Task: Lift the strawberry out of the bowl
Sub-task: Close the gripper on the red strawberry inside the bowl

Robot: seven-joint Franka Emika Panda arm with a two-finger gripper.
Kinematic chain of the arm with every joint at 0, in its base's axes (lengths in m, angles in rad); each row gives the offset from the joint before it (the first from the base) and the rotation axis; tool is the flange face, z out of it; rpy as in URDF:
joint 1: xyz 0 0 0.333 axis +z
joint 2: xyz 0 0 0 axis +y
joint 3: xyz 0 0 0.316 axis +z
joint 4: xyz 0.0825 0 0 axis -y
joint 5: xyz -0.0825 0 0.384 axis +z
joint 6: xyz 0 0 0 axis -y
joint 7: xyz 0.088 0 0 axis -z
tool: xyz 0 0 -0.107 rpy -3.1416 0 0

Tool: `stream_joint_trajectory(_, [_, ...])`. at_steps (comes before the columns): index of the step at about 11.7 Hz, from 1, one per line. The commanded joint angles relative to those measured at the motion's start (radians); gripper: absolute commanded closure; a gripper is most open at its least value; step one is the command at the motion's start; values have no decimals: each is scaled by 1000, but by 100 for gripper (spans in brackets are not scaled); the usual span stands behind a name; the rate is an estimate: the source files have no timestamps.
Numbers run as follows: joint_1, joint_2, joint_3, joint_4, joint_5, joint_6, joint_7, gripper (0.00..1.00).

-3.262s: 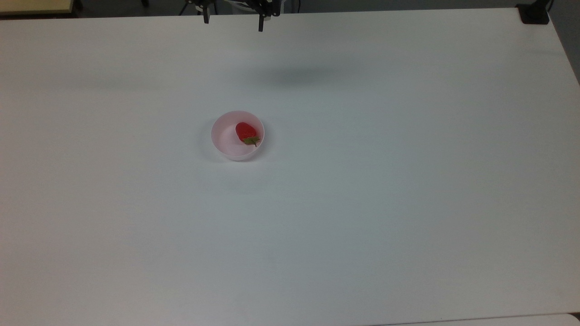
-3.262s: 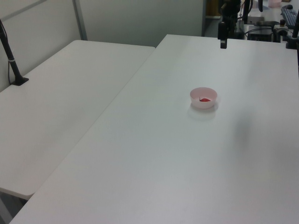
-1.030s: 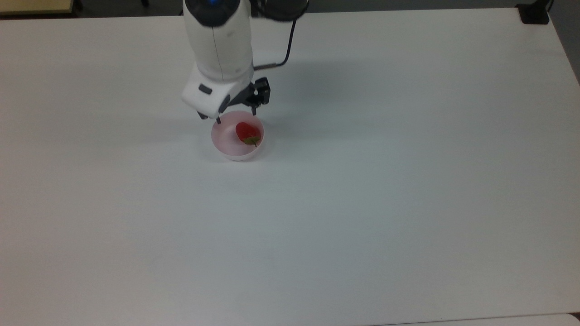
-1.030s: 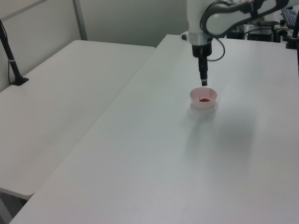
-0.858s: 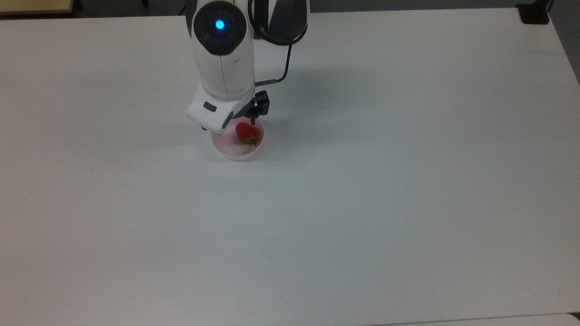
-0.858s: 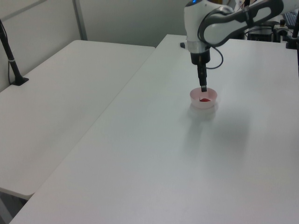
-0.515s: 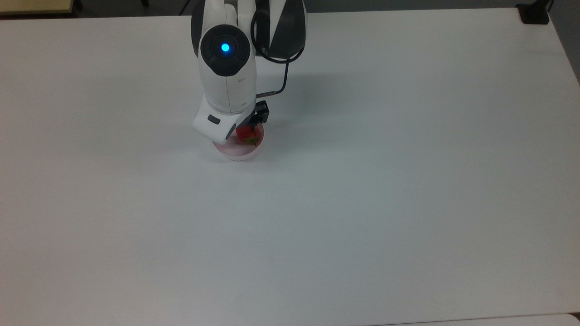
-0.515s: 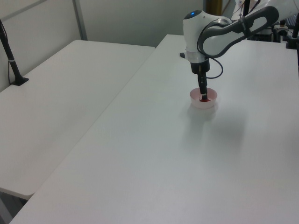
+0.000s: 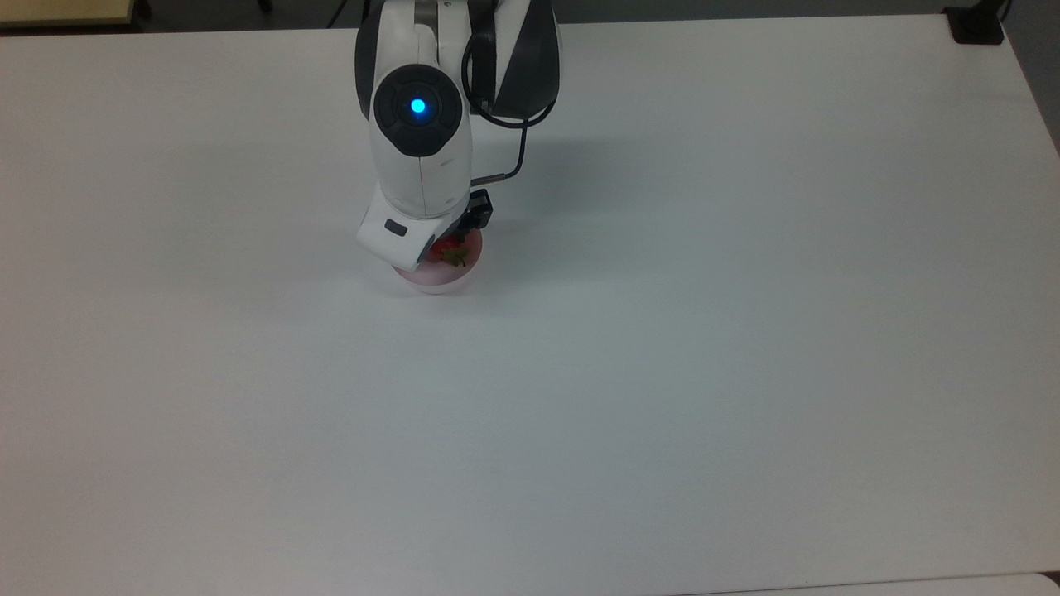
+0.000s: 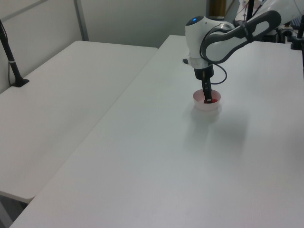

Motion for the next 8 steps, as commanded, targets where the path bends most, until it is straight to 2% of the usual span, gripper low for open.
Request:
stream_joint_trajectory(1, [8, -7, -5, -26, -11, 42, -14, 32])
stream_joint_trajectory(4, [8, -13, -5, -24, -8, 48, -11, 55])
stream_joint_trajectory(6, [7, -36, -3, -7, 3, 28, 41, 58])
stream_joint_trajectory(8, [4, -57, 2, 43, 11, -68, 104, 58])
